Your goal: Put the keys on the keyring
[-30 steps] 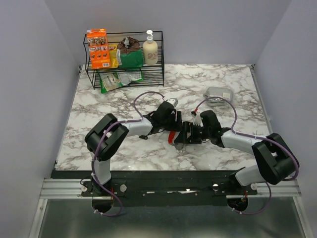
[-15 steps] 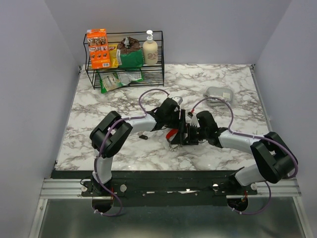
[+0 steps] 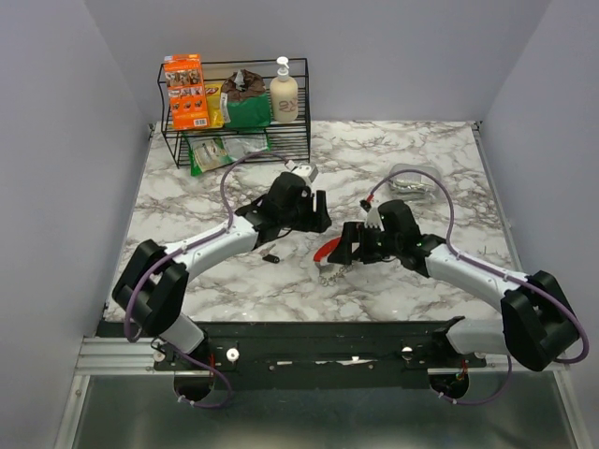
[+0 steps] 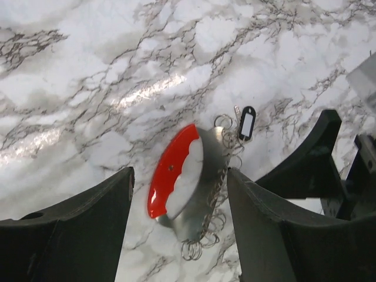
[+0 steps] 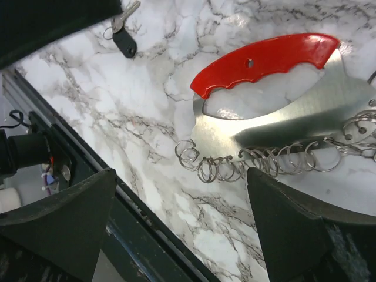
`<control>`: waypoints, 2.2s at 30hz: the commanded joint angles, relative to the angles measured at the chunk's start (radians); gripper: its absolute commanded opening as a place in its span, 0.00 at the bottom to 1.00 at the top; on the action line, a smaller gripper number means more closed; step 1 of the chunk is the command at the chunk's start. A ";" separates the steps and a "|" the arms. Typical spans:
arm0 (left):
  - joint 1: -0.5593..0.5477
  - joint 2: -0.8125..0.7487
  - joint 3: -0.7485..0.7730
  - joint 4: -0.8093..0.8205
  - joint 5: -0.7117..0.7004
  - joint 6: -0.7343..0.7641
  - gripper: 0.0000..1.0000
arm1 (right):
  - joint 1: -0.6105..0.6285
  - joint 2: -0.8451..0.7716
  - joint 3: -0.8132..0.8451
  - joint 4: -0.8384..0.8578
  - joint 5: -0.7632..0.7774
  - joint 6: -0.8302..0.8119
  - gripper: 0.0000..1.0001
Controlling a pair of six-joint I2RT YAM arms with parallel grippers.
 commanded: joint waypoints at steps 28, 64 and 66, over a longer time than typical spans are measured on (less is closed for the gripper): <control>-0.014 -0.006 -0.464 0.392 0.157 -0.336 0.66 | -0.118 0.364 0.307 -0.142 0.252 -0.122 1.00; 0.002 0.266 -0.032 0.164 0.164 -0.139 0.67 | -0.120 0.206 0.029 -0.062 -0.019 -0.007 1.00; 0.002 0.280 0.006 0.139 0.165 -0.128 0.67 | -0.120 0.197 0.022 -0.063 -0.027 -0.007 1.00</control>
